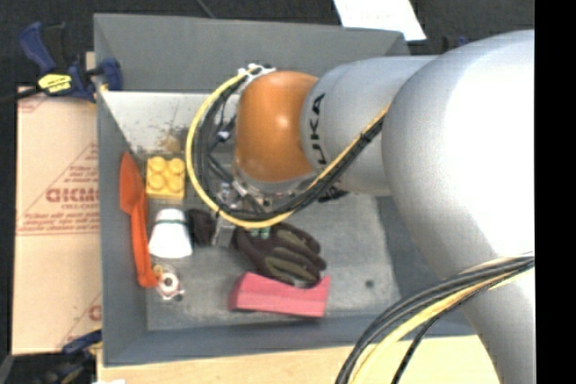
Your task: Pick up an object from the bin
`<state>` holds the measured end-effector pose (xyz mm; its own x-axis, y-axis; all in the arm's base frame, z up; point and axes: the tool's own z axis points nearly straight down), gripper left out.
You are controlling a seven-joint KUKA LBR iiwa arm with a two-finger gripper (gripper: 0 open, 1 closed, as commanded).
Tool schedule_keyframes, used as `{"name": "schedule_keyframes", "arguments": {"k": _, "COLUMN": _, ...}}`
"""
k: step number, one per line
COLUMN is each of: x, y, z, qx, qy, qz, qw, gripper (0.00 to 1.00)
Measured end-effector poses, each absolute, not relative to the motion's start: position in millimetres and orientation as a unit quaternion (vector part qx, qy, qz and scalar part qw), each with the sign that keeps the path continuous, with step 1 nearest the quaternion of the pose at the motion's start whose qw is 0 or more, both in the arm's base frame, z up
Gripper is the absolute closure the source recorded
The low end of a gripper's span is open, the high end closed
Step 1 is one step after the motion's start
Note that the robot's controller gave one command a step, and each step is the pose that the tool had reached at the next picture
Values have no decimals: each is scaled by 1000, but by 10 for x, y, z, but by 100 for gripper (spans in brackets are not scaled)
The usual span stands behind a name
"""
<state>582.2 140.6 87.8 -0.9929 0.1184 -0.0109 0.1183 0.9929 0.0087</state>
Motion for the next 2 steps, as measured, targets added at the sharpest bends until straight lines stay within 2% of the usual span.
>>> {"name": "schedule_keyframes", "arguments": {"k": 2, "x": 5830, "y": 1404, "z": 1394, "qx": 60, "qy": 998, "qz": 5, "qw": 7, "gripper": 100}}
